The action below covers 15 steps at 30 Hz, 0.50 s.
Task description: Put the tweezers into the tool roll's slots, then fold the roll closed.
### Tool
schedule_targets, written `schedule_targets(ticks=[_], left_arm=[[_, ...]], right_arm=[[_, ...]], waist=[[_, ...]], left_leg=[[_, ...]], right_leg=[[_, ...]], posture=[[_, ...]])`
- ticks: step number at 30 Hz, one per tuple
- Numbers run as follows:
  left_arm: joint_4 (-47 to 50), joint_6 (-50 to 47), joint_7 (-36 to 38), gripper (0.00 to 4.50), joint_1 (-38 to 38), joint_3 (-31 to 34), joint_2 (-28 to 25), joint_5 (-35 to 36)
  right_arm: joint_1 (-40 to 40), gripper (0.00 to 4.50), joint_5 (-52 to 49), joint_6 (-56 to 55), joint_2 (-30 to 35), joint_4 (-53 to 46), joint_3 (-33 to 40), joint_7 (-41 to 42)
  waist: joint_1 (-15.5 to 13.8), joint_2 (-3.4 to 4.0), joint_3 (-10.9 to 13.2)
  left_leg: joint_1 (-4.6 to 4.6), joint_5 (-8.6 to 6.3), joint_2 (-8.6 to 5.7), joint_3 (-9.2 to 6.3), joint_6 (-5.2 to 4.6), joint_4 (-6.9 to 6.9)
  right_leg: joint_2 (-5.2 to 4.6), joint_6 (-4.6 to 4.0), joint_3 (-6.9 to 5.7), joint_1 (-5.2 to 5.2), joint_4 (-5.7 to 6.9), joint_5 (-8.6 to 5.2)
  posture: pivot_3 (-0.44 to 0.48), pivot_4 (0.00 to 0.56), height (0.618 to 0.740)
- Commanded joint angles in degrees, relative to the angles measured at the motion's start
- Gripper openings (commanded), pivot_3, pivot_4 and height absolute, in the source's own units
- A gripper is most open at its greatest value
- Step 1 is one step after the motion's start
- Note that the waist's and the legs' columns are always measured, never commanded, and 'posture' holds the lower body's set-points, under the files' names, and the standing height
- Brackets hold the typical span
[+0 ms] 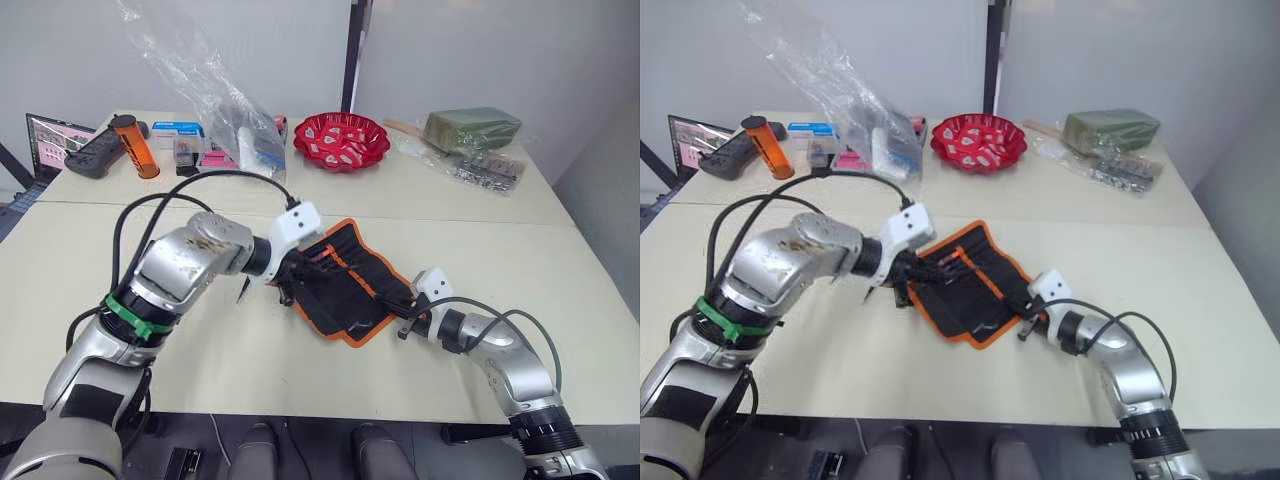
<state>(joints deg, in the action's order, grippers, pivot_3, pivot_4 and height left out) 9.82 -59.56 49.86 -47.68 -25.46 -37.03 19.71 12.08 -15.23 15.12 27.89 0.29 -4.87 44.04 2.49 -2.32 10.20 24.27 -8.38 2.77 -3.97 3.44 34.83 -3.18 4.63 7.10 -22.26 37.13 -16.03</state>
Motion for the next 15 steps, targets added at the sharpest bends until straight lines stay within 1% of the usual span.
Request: schedule_targets(ticks=[1,7,15], left_arm=[[0.43,-1.44,-2.81,0.00,-0.10,1.23,2.50,-0.92],[-0.75,-3.05,-5.64,0.00,1.46,2.07,3.95,-1.88],[-2.69,0.19,-5.91,0.00,2.76,1.44,2.66,-4.34]], right_arm=[[-1.46,0.03,1.36,0.95,0.70,2.85,-0.51,0.51],[-0.83,0.03,0.67,1.74,0.15,2.69,0.05,0.89],[-0.71,0.03,0.93,1.88,0.30,2.59,-0.17,1.50]], waist=[[-0.10,-0.01,0.00],[0.01,0.00,0.00],[0.00,0.00,-0.01]], left_leg=[[0.00,0.00,-0.01,-0.02,0.00,0.03],[-0.01,0.00,-0.03,-0.05,0.00,0.03],[-0.01,0.00,-0.03,-0.06,0.00,0.03]], right_leg=[[0.00,0.00,-0.01,0.02,0.00,0.00],[0.00,0.01,-0.01,0.04,0.01,0.00],[0.00,0.01,-0.02,0.04,0.01,0.01]], posture=[[0.000,0.150,0.740],[0.000,0.150,0.740],[0.000,0.150,0.740]])
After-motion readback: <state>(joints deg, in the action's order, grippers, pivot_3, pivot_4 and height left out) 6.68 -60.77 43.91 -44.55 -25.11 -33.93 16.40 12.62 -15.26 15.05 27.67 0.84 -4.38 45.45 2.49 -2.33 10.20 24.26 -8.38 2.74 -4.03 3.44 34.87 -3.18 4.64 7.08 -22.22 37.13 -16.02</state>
